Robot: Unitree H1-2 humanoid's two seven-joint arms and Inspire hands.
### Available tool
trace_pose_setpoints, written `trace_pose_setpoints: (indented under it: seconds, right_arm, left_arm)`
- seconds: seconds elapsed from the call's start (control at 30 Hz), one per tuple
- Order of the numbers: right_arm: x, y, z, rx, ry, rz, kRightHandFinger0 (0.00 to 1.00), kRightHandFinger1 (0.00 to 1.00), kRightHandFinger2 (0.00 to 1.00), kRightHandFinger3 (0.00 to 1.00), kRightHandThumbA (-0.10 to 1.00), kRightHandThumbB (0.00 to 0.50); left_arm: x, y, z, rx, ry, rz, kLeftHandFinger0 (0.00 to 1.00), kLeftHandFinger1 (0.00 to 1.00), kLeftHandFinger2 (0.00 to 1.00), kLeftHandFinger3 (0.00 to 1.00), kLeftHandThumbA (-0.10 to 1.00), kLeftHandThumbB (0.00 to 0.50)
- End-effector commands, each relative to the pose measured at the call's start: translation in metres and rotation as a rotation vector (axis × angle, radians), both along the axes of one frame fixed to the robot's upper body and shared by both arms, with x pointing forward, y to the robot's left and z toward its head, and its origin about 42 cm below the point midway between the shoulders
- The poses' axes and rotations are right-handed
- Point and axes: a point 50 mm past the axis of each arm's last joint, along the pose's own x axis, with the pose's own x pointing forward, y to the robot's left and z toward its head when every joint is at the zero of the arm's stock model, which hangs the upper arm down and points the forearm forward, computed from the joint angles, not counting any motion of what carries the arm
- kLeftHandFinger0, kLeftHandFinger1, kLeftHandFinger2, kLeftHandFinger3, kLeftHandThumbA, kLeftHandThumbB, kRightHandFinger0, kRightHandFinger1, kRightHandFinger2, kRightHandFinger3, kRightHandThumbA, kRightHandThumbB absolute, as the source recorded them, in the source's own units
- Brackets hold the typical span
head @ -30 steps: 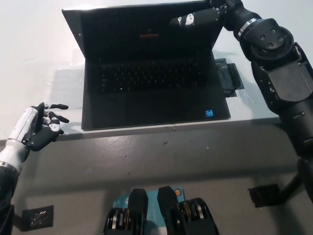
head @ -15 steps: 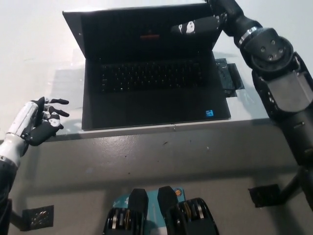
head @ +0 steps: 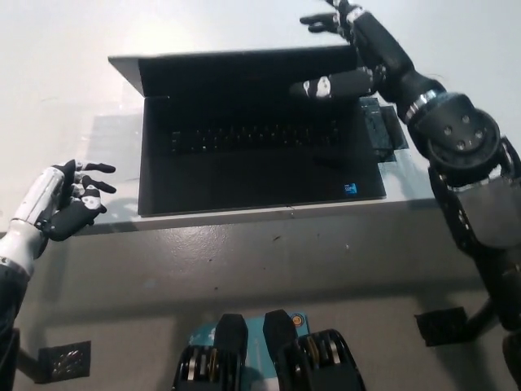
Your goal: The robot uses its right hand to push down on the lid of a laptop kept in the middle of the desk to close it
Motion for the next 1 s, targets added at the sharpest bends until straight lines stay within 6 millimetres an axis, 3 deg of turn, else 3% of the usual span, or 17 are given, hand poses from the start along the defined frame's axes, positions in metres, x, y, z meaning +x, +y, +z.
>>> trace_pose_setpoints:
  seconds: [0.0, 0.13, 0.33, 0.47, 0.73, 0.97]
  right_arm:
    - [-0.011, -0.036, -0.021, -0.041, 0.169, -0.099, 0.97, 0.84, 0.84, 1.00, 1.00, 0.197]
    - [-0.021, -0.042, -0.037, -0.006, 0.197, -0.091, 0.99, 0.89, 0.90, 1.00, 1.00, 0.185]
    - [-0.042, -0.050, -0.070, 0.059, 0.258, -0.092, 0.94, 0.87, 0.85, 1.00, 1.00, 0.211]
    - [-0.055, -0.049, -0.080, 0.103, 0.263, -0.100, 0.99, 0.90, 0.86, 1.00, 1.00, 0.246]
    - [-0.069, -0.050, -0.099, 0.204, 0.308, -0.115, 0.99, 0.87, 0.84, 0.99, 1.00, 0.280]
    - [-0.084, -0.047, -0.124, 0.314, 0.375, -0.153, 0.96, 0.87, 0.84, 0.99, 1.00, 0.268]
  left_arm:
    - [0.007, 0.010, 0.031, 0.059, -0.075, 0.000, 0.32, 0.37, 0.48, 0.61, -0.10, 0.004]
    - [0.008, 0.010, 0.032, 0.054, -0.072, 0.000, 0.34, 0.39, 0.50, 0.63, -0.09, 0.000]
    - [0.010, 0.011, 0.033, 0.049, -0.076, 0.002, 0.32, 0.38, 0.50, 0.63, -0.07, 0.005]
    - [0.009, 0.011, 0.033, 0.050, -0.077, 0.009, 0.31, 0.36, 0.48, 0.62, -0.08, 0.006]
    - [0.008, 0.009, 0.031, 0.041, -0.075, 0.005, 0.32, 0.38, 0.49, 0.62, -0.08, 0.002]
    - [0.010, 0.009, 0.035, 0.057, -0.084, 0.006, 0.30, 0.37, 0.49, 0.63, -0.06, 0.007]
